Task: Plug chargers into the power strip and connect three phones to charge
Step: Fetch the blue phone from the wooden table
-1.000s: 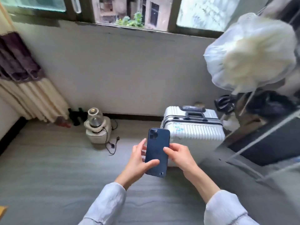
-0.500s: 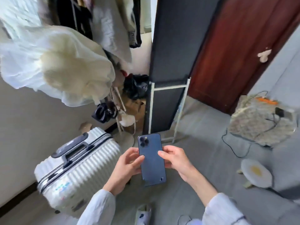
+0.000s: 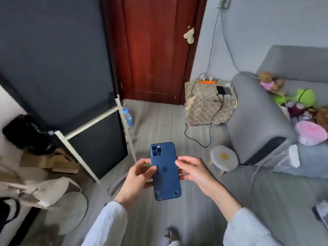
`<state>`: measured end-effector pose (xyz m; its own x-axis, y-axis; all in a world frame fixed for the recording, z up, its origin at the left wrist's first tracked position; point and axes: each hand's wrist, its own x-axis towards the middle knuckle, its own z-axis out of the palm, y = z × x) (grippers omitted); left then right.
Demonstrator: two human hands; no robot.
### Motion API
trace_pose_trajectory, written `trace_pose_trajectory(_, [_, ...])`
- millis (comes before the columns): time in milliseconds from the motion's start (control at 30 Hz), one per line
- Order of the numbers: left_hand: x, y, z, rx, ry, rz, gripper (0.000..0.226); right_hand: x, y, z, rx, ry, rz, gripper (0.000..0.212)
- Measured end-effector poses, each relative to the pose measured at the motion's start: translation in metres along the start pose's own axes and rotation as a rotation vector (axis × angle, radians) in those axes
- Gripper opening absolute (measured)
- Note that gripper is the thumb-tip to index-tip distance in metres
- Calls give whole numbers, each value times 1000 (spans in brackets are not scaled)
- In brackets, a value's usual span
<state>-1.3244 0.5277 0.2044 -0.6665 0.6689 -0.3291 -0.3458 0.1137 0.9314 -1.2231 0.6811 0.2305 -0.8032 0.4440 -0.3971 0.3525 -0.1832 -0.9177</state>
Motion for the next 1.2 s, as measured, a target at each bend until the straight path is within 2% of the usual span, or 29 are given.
trace_pose_trajectory(167, [125,22,54,1,-46,-43,8,92,-23,-93,80,163,36,16])
trace_pose_trajectory(500, [365,112,186,-15,-1,-64,8,262,-112,-294,149,362,43,13])
trace_pose_trajectory(733, [511,138,226,-10,16,-110,11,391,-148,-381,159,370,113,14])
trace_pose_trajectory(1033, [750,168,266,12,49,-219,7,598,-188,-490,81,444,191,16])
trace_pose_trajectory(1200, [839,195,300,63,24,-265,8,667,-220,-547,-3,462,210,15])
